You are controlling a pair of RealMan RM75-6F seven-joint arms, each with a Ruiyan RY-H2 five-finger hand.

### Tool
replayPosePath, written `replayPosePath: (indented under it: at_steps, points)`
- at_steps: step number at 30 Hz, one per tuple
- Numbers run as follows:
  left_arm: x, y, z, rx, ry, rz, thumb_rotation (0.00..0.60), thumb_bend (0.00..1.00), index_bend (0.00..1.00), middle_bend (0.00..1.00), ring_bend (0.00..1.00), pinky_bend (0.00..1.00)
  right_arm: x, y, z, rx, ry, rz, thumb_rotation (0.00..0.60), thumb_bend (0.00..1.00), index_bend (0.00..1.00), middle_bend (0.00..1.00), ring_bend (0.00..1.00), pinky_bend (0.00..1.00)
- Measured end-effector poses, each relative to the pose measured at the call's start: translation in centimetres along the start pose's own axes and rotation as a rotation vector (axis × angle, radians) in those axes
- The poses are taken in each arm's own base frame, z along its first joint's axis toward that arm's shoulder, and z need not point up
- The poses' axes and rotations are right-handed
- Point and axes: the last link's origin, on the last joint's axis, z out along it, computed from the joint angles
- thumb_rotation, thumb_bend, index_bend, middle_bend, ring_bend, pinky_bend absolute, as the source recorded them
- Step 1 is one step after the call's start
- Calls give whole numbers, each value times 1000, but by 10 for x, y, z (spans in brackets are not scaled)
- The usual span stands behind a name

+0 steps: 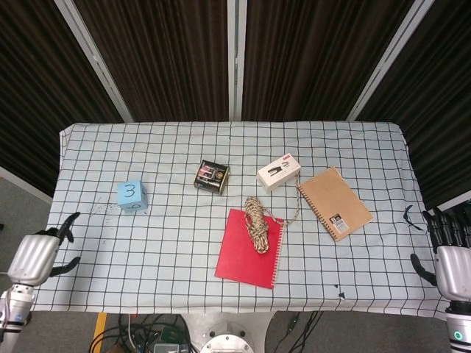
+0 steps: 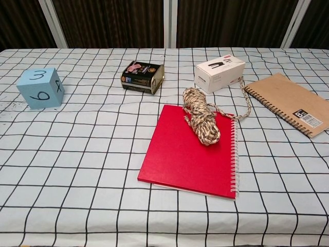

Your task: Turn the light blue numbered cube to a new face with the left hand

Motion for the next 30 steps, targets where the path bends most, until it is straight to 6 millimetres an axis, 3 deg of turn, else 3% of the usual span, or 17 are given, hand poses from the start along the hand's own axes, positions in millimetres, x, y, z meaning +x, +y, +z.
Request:
replayPosePath:
  at_steps: [2, 6, 11, 19, 30]
  points:
    - [-4, 6, 4, -29, -48, 18, 600, 473, 107, 813, 820, 812, 1, 0, 0, -4, 3, 1, 600, 234, 0, 0, 0, 0]
    - [-6, 22, 15, -83, -86, 80, 600, 552, 134, 819, 839, 841, 2, 2, -1, -13, 4, -2, 600, 234, 0, 0, 0, 0]
    - [-11, 41, 32, -148, -165, 124, 600, 603, 131, 830, 863, 857, 3, 3, 2, -18, 3, -9, 600, 234, 0, 0, 0, 0]
    - [-15, 72, 73, -226, -222, 347, 600, 618, 129, 828, 887, 883, 1, 3, 3, -22, -8, -28, 600, 235, 0, 0, 0, 0]
    - [-21, 104, 128, -203, -281, 379, 600, 648, 130, 828, 905, 903, -1, 6, 8, -34, -18, -28, 600, 240, 0, 0, 0, 0]
